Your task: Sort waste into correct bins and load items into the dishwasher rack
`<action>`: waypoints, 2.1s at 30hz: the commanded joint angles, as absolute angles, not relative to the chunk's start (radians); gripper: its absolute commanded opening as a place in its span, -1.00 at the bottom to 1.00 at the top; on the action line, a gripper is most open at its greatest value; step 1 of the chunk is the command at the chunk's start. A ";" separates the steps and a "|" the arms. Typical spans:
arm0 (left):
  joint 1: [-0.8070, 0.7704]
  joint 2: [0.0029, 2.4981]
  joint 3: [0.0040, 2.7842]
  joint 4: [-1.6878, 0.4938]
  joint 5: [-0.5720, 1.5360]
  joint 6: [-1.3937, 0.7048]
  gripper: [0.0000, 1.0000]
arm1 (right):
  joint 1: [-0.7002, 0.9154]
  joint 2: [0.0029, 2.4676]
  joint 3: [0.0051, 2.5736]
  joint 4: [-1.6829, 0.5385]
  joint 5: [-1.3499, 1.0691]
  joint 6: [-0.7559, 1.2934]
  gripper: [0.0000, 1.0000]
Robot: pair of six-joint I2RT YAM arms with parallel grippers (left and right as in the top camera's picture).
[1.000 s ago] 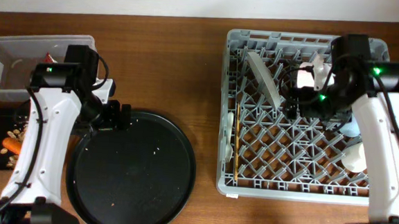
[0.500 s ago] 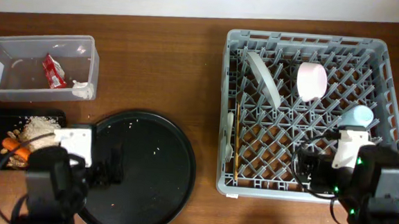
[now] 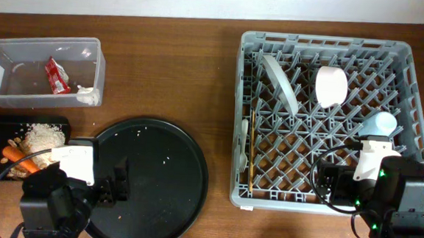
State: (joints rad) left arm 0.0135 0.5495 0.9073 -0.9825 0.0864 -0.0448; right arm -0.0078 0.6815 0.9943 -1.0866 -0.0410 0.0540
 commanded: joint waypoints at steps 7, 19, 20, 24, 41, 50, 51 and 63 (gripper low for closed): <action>0.018 0.546 0.900 -0.981 0.089 -0.029 0.98 | 0.001 0.183 0.671 -0.865 -0.022 0.061 0.97; 0.018 0.546 0.900 -0.981 0.089 -0.029 0.98 | 0.013 0.003 0.006 -0.013 0.015 0.032 0.97; 0.018 0.546 0.900 -0.981 0.089 -0.029 0.98 | 0.013 0.003 0.006 -0.089 0.013 0.005 0.97; 0.018 0.546 0.900 -0.981 0.089 -0.029 0.99 | 0.013 0.003 0.006 -0.082 0.012 -0.045 0.97; 0.018 0.525 0.891 -0.986 0.081 -0.029 0.98 | 0.013 0.004 0.006 -0.082 0.012 -0.045 0.97; -0.027 0.003 0.144 -0.196 0.053 -0.033 0.98 | 0.013 0.004 0.006 -0.082 0.012 -0.045 0.97; -0.026 0.006 0.097 -0.084 0.035 -0.032 0.98 | 0.013 0.004 0.006 -0.082 0.012 -0.045 0.97; -0.026 0.007 0.009 -0.083 0.021 -0.029 0.99 | 0.013 0.004 0.006 -0.082 0.012 -0.045 0.97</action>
